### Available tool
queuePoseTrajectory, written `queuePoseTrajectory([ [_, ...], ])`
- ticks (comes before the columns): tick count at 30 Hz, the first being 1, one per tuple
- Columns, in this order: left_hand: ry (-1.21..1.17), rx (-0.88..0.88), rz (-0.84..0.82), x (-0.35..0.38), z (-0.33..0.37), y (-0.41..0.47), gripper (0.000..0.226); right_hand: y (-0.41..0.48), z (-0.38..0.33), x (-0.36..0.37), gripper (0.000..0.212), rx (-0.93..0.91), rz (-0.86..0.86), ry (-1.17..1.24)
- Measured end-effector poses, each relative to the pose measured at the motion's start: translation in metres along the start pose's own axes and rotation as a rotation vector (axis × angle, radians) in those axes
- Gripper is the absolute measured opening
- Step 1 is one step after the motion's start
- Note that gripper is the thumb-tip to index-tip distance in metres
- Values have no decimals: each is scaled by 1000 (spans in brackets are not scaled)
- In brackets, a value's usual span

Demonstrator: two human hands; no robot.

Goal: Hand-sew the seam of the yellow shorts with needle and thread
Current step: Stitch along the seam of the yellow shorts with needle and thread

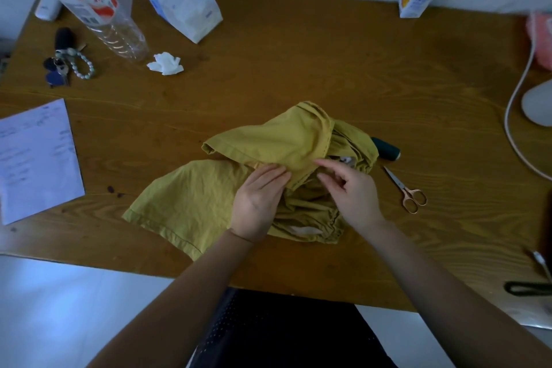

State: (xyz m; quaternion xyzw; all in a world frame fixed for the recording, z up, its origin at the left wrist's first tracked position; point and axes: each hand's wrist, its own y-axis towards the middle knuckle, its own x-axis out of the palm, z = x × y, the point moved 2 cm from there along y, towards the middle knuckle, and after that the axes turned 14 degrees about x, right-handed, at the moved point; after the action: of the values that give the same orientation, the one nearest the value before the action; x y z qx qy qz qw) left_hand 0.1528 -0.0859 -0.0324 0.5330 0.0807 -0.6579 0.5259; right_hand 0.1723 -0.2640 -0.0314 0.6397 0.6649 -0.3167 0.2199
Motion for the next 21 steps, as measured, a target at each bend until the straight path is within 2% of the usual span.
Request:
queuePoseTrajectory([
  [2, -26, -48, 4, -2, -3, -1, 16, -1, 1, 3, 36, 12, 1, -8],
  [6, -92, -182, 74, -10, -2, 4, 23, -2, 2, 4, 50, 23, -14, -66],
  [10, -107, -123, 103, -11, 8, 10, 20, 0, -2, 7, 52, 8, -25, -213],
  [14, -77, 44, -2, 1, 16, 4, 20, -4, -1, 1, 42, -39, 29, -72],
  [17, -54, 81, -63, 7, 15, -3, 17, -6, 0, -2, 27, -29, 42, 75],
  [19, -26, 86, -91, 11, 13, -6, 18, -4, -1, 0, 17, -27, 30, 63],
  [21, -9, 71, -103, 13, 14, -6, 17, -1, -1, 2, 20, -10, 21, -40],
])
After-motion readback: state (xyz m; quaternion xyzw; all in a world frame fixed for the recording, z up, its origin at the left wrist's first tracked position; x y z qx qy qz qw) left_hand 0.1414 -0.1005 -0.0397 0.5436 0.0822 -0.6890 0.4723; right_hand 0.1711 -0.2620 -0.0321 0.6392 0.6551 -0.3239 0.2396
